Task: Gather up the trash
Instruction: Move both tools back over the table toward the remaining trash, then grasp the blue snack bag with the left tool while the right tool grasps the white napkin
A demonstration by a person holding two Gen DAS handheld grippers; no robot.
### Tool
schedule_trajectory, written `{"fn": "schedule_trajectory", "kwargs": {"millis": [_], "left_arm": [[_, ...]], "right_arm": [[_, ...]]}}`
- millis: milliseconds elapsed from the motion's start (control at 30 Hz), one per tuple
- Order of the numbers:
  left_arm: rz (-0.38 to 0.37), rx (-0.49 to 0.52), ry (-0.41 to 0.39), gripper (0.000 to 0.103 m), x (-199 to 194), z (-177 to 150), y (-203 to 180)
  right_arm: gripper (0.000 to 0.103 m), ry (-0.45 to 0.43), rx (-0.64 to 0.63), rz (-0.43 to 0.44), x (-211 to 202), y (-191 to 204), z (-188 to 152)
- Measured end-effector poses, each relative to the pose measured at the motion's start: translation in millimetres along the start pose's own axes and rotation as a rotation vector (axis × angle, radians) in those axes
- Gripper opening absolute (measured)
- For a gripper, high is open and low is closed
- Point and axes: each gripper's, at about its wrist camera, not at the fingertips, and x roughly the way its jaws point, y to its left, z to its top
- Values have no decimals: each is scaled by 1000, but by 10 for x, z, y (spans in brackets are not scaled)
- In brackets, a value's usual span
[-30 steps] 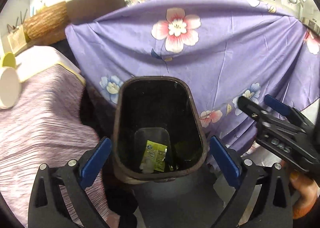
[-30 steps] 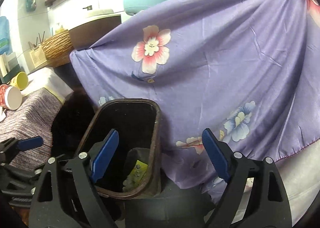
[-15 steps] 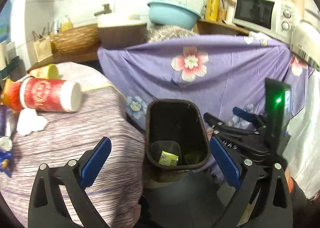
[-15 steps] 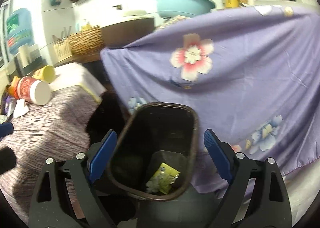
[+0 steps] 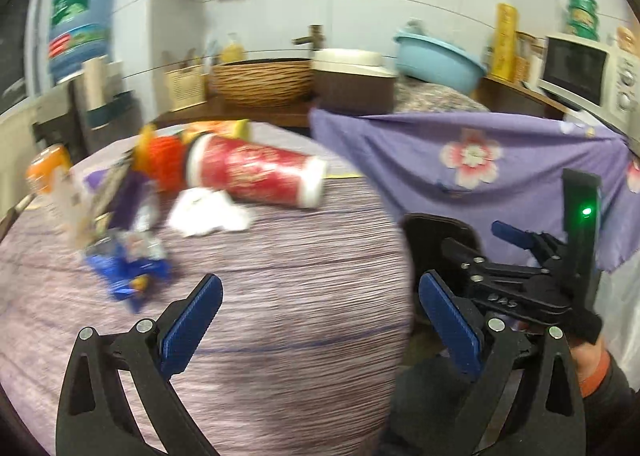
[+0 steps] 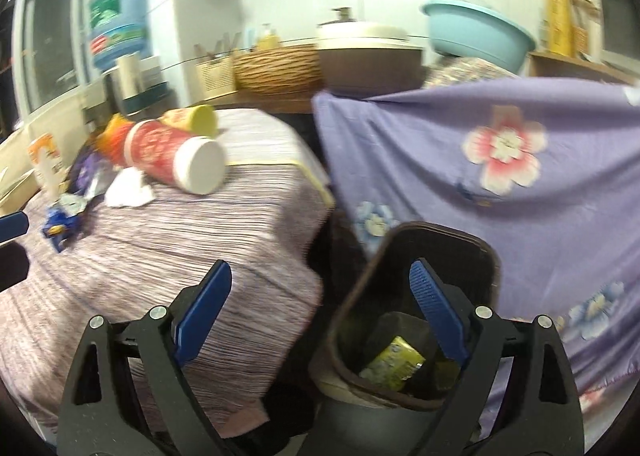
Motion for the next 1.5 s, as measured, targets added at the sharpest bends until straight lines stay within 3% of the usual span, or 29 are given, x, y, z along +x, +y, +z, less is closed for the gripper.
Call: {"fn": "schedule_trajectory", "kwargs": {"millis": [333,533,633,833,967,1033,1100,1233,1267,1500], "left_arm": [[181,-130,32,98,-230,-258,962],[239,-164,71,98,-204,-299,1433],[233,-188,94,98,-130,-283,1604],[100,-273,125,97,135,-134,1755],[80,-284,159,97,363,-44,1745],[93,-279,200,92,517,-30,1749],[92,-288,230,75,624,-43,1780],[72,-314,234,55,651,-95,1805],[78,-317,235,46,637,-108,1809],[64,-371,188,39,388,-235,1880]], "right_arm": [[92,-20,-110,121,-25,704,175],[93,-14,-170,174,25,1034,236],[93,-7,-193,192,58,1181,253],[93,3,-223,211,112,1343,274],[93,10,-235,215,146,1405,286],[93,8,-245,215,147,1422,292],[93,7,-255,213,147,1433,309],[93,3,-267,209,153,1442,343],[93,4,-269,209,164,1444,349],[93,22,-303,234,233,1557,354]]}}
